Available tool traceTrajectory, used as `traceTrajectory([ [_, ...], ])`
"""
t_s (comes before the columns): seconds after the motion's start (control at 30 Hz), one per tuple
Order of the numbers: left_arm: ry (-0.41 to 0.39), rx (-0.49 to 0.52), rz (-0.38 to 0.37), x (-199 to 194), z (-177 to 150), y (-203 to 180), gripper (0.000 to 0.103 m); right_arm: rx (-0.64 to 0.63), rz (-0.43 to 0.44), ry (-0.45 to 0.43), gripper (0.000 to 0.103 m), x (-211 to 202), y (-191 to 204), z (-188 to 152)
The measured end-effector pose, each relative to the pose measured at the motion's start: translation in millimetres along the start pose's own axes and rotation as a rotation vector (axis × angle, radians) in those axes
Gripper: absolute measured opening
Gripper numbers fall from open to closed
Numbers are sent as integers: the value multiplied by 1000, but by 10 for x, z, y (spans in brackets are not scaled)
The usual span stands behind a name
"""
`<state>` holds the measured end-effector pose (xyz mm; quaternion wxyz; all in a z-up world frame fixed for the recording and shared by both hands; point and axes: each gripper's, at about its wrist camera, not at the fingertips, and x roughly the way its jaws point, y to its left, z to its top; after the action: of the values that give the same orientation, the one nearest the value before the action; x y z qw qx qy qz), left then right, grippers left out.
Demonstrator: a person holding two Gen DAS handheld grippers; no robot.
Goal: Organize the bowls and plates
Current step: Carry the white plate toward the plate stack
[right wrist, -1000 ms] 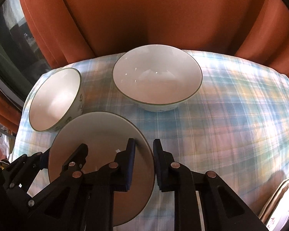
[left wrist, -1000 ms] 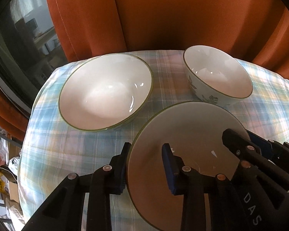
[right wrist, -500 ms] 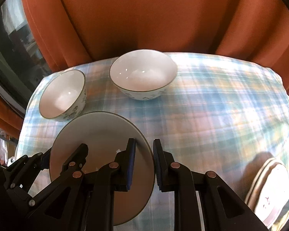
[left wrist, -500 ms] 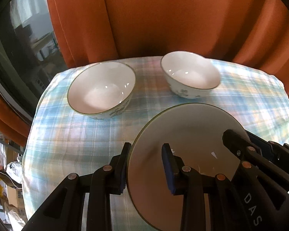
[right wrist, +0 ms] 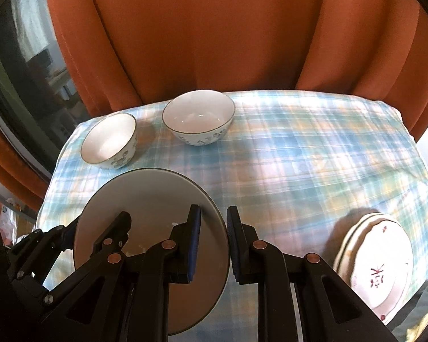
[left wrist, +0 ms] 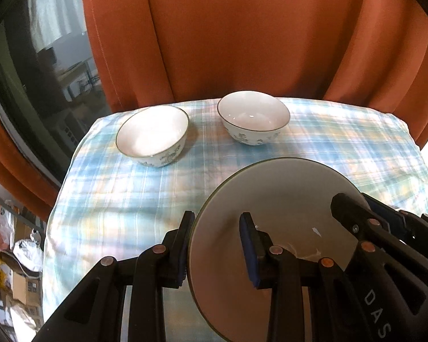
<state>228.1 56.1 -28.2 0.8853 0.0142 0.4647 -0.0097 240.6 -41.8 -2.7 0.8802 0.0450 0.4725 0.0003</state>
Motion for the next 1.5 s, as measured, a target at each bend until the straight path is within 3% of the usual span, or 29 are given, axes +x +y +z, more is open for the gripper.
traceTrajectory([
  [0.37,1,-30,43,-263,-343,-440,32,-26,44,1,22,-264,-465,-302],
  [0.73,18,-64,82,-286,-719,-792,32,-67,91,11,22,-320,-874,-652],
  [1.03,78,-88,90,-148,-967,-951,32,-103,93,71,22,-169,-1075,-894],
  [1.5,150,-112,101,71,-1037,-1019,32,-107,110,142,22,92,-1172,-957],
])
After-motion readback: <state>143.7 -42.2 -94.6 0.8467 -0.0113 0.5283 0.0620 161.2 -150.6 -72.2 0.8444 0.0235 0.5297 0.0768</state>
